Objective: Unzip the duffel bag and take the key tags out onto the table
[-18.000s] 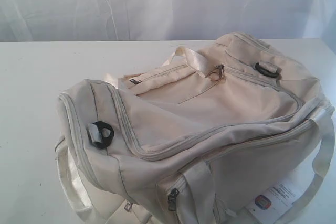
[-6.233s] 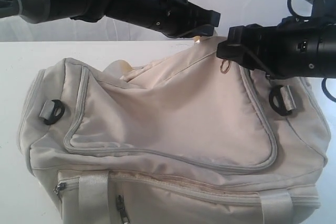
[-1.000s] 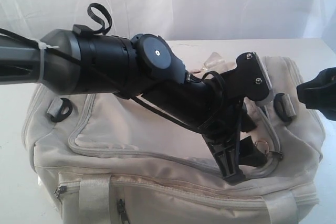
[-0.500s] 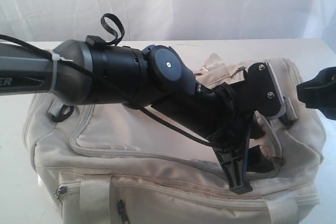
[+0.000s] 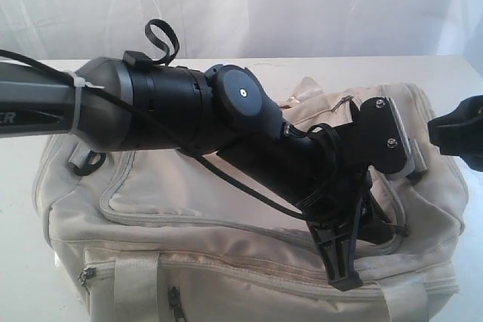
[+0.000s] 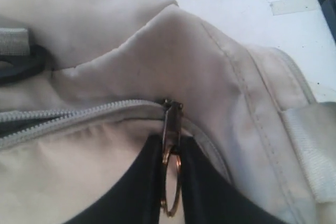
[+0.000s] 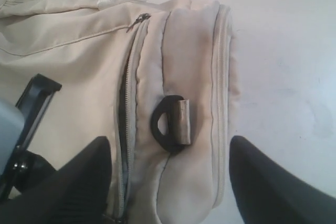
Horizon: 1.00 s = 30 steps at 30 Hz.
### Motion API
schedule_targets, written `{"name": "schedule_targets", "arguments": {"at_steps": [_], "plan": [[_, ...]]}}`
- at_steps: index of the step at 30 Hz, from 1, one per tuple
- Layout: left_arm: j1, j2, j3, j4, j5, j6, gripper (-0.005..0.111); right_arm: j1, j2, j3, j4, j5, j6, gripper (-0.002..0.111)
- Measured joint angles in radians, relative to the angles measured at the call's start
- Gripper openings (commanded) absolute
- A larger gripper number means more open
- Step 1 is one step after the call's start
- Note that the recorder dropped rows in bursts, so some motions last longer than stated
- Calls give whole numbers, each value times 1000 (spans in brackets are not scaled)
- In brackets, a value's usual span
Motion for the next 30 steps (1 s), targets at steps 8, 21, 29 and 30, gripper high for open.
{"name": "schedule_targets", "arguments": {"at_steps": [8,21,29,30], "plan": [[0,-55,2,0,12,0,0,0,0,0,-2,0,0,60],[0,-120,2,128,104,-215,0,0,30,12,1,-11,8,60],[0,-149,2,144,115,-302,0,0,107,12,83,-11,-25,60],[0,-154,2,142,115,-305,0,0,115,12,105,-11,-45,60]]}}
